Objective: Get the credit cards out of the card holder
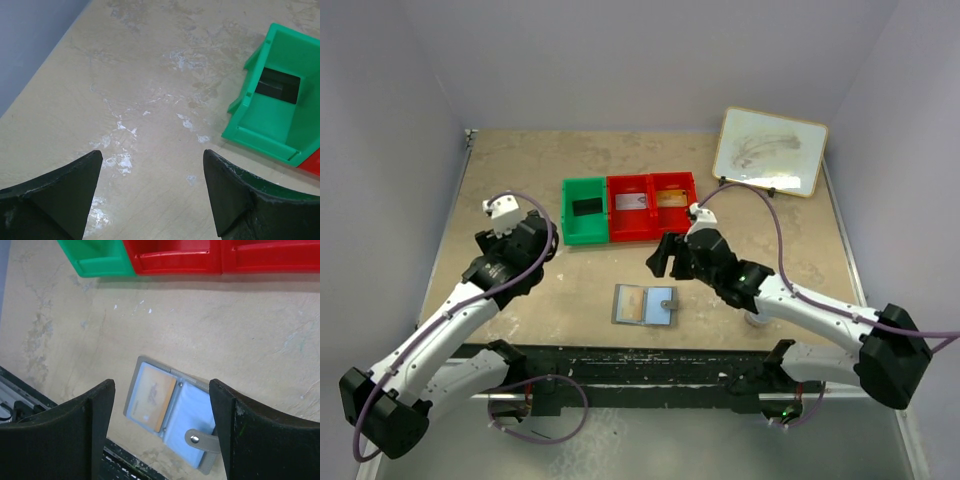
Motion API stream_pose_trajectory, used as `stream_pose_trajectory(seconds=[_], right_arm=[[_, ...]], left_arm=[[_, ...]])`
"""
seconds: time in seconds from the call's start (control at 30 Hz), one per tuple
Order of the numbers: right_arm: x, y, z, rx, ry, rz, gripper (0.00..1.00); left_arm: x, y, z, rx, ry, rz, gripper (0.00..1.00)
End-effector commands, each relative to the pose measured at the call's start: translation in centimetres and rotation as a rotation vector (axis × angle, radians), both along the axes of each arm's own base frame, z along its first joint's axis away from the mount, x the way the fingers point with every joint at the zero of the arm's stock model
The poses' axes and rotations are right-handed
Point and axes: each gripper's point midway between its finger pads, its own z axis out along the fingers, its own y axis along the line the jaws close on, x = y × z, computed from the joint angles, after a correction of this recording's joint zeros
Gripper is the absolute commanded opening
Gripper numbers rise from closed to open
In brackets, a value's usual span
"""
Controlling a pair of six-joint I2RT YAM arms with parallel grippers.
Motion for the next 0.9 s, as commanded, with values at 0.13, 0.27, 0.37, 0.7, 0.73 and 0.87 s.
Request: stream_pose_trajectory(seconds=[0.13, 0.27, 0.37, 0.7, 0.73, 0.87], right_arm=[[-0.8, 2.6, -1.3, -0.13, 0.026, -0.117, 0.76], [-1.2, 4.6, -2.4, -0.206, 0.043, -0.108, 0.76], [-1.5, 5.8, -3.7, -0.246, 0.064, -0.095, 0.76], [-3.1, 8.1, -7.0, -0.301, 0.149, -0.06, 0.72], [-3.1, 8.1, -7.2, -0.307, 0.153, -0.06, 0.71], [-3.2, 8.4, -7.8, -0.319, 0.166, -0.044, 0.68]], left_arm=[[-0.7, 2.1, 3.1, 0.015, -0.112, 0.079, 0.8], [-1.2, 2.7, 3.9, 0.002, -0.151, 0.1, 0.8], [-1.2, 2.5, 3.7, -0.004, -0.149, 0.093, 0.8], [-0.5, 1.9, 2.7, 0.036, -0.071, 0.078, 0.79], [-0.5, 1.9, 2.7, 0.033, -0.073, 0.077, 0.79], [-0.7, 2.0, 3.0, 0.019, -0.096, 0.078, 0.79]])
